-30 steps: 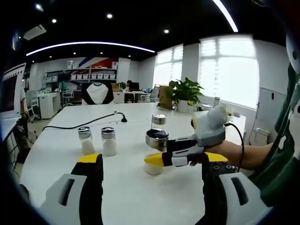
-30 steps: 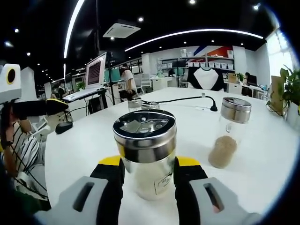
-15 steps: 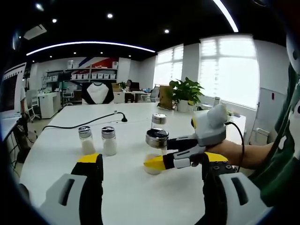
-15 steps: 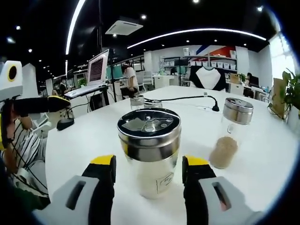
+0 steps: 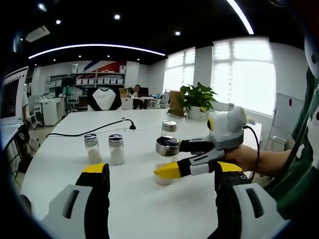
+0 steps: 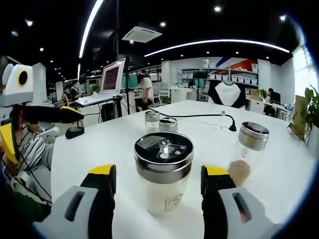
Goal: Rotate the seasoning bottle until the label or dispensing opening points toward the visible target arrow and the bottle remains upright within the marked orientation range
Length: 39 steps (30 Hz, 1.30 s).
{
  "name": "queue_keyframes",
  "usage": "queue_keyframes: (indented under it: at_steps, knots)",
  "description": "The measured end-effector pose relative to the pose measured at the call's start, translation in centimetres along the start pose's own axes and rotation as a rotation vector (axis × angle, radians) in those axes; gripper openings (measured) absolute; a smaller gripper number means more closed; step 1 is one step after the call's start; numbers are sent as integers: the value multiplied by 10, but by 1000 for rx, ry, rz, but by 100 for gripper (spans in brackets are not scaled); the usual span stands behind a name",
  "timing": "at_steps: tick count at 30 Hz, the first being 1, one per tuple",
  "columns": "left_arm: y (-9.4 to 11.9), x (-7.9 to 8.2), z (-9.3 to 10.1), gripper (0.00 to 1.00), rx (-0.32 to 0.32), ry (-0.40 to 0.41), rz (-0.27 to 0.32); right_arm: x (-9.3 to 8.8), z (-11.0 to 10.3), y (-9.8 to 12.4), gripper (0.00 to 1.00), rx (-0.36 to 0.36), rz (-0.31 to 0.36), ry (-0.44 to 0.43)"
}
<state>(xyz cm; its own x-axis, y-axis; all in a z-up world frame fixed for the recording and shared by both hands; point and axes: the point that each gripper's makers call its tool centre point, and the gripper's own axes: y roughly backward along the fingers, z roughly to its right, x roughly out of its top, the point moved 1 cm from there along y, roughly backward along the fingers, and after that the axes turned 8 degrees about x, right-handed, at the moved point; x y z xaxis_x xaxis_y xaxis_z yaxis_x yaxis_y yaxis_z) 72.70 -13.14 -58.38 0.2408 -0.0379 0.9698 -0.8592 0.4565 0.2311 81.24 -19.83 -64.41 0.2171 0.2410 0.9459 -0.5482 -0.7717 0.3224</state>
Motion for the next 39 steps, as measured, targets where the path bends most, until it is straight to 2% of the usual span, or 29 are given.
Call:
queue_keyframes:
  at_steps: [4, 6, 10, 12, 15, 17, 20, 28, 34, 39]
  knots:
    - [0, 0, -1, 92, 1, -1, 1, 5, 0, 2, 73, 56, 10, 24]
    - [1, 1, -1, 92, 1, -2, 3, 10, 2, 5, 73, 74, 41, 19]
    - [1, 0, -1, 92, 2, 1, 2, 16, 3, 8, 72, 140, 59, 86]
    - [1, 0, -2, 92, 2, 0, 1, 18, 1, 9, 72, 196, 72, 97]
    - [1, 0, -2, 92, 0, 1, 3, 16, 4, 10, 73, 257, 71, 69]
    - [1, 0, -2, 92, 1, 0, 3, 18, 4, 11, 72, 305, 95, 109]
    - [1, -1, -2, 92, 11, -26, -7, 14, 2, 11, 71, 379, 71, 116]
    - [0, -3, -4, 92, 3, -18, -10, 14, 7, 6, 68, 448, 78, 94]
    - [-1, -1, -4, 92, 2, -11, -4, 12, 5, 1, 57, 491, 83, 48]
    - [-2, 0, -5, 92, -1, -5, -2, 8, -3, -2, 51, 518, 72, 61]
